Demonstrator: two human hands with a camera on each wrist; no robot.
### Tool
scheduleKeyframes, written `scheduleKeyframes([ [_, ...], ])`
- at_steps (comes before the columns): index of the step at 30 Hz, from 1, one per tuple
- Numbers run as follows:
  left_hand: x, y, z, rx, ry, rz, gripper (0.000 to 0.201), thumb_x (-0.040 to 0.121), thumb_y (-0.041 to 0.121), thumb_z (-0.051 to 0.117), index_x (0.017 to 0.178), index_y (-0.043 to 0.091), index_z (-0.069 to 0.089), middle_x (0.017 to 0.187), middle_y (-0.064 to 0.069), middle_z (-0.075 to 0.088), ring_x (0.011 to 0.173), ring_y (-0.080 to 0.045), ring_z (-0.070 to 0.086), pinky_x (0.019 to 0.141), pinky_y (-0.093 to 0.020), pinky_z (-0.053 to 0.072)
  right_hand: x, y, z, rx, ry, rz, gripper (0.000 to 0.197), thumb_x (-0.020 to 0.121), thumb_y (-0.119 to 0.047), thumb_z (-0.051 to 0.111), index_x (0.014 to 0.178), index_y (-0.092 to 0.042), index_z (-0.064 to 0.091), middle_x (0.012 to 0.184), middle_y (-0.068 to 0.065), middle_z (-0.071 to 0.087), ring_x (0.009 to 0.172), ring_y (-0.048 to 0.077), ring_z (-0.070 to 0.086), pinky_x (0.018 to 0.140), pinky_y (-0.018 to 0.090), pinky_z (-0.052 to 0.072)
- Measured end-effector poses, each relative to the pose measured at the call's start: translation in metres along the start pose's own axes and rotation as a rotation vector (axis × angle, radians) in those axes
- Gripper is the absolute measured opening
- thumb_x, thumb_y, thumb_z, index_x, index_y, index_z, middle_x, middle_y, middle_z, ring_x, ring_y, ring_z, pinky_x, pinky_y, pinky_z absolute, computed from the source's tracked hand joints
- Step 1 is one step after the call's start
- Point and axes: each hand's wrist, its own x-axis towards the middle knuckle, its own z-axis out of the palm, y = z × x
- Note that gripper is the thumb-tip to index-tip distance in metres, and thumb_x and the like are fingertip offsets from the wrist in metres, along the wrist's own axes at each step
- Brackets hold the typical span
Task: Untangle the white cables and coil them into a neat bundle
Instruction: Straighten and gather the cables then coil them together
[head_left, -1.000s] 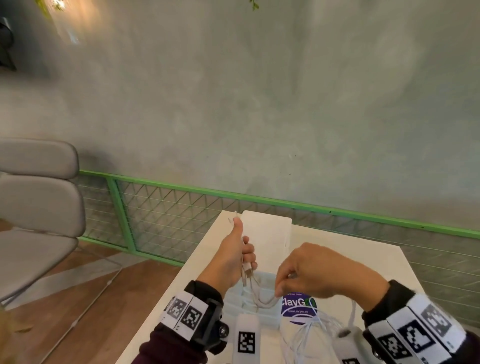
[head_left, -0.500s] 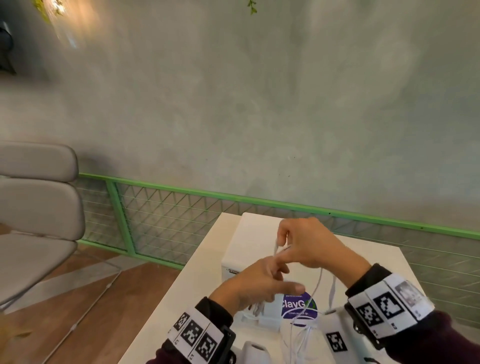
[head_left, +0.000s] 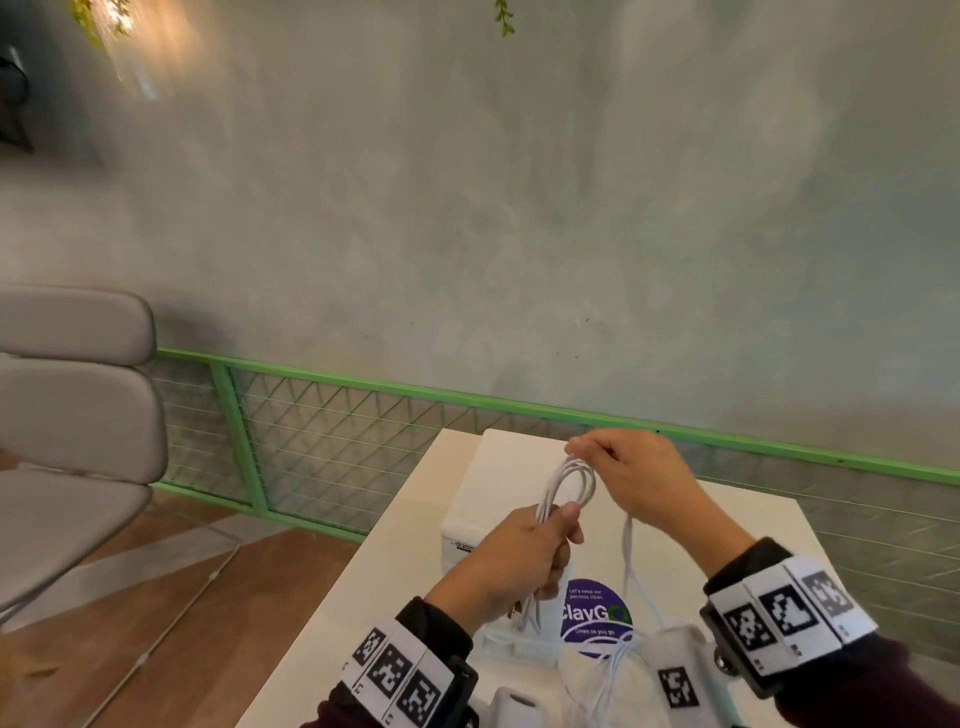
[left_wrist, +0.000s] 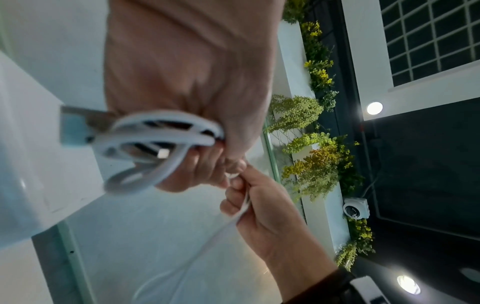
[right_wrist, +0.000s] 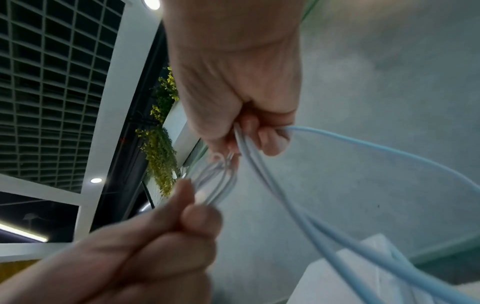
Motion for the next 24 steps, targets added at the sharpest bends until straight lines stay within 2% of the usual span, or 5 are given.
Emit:
scheduleKeyframes([
  [10, 0.001, -0.009, 0.009, -0.049, 0.103, 0.053, 0.032, 0.092, 0.035, 0.054, 0.067, 0.016, 0.054, 0.044, 0.005, 0.027, 0.038, -0.008, 0.023, 0.043, -0.021, 0.027, -0.009, -0.007, 0.037, 0.512, 0.019, 0.168, 0.027, 0.097, -0.021, 0.040, 0.097, -0.012, 0.065, 0.069, 0.003, 0.054, 0.060, 0.019, 0.048, 0.055, 0.027, 0.039],
  [14, 0.002, -0.006, 0.005, -0.219, 0.121, -0.019, 0.029, 0.095, 0.018, 0.052, 0.066, 0.012, 0.049, 0.041, 0.005, 0.030, 0.035, -0.008, 0.023, 0.038, -0.020, 0.025, -0.010, -0.011, 0.040, 0.416, 0.018, 0.091, 0.030, 0.095, -0.032, 0.045, 0.109, -0.011, 0.061, 0.093, 0.001, 0.059, 0.088, 0.020, 0.054, 0.071, 0.025, 0.040],
  [18, 0.005, -0.003, 0.001, -0.577, 0.164, -0.070, 0.025, 0.096, 0.017, 0.046, 0.078, 0.006, 0.059, 0.037, 0.003, 0.033, 0.028, -0.004, 0.025, 0.029, -0.015, 0.025, -0.018, -0.018, 0.053, 0.790, -0.083, 0.215, 0.062, 0.092, -0.043, 0.045, 0.144, -0.019, 0.023, 0.136, -0.004, 0.040, 0.102, 0.002, 0.047, 0.077, 0.015, 0.042],
  [21, 0.003, -0.002, 0.003, -0.725, 0.154, -0.085, 0.038, 0.091, 0.028, 0.051, 0.062, 0.011, 0.069, 0.035, 0.002, 0.035, 0.025, -0.005, 0.031, 0.029, -0.014, 0.029, -0.019, -0.016, 0.062, 0.664, -0.084, 0.259, 0.089, 0.082, -0.053, 0.054, 0.148, -0.026, 0.001, 0.138, 0.001, 0.034, 0.089, 0.004, 0.054, 0.055, 0.009, 0.045],
  [24, 0.003, 0.000, -0.001, -0.754, 0.145, -0.099, 0.048, 0.094, 0.031, 0.048, 0.053, 0.012, 0.065, 0.034, -0.004, 0.047, 0.028, -0.012, 0.047, 0.033, -0.018, 0.043, -0.022, -0.016, 0.067, 0.699, -0.227, 0.343, 0.104, 0.071, -0.064, 0.058, 0.148, -0.026, 0.000, 0.125, 0.009, 0.052, 0.087, 0.017, 0.065, 0.066, 0.028, 0.056],
])
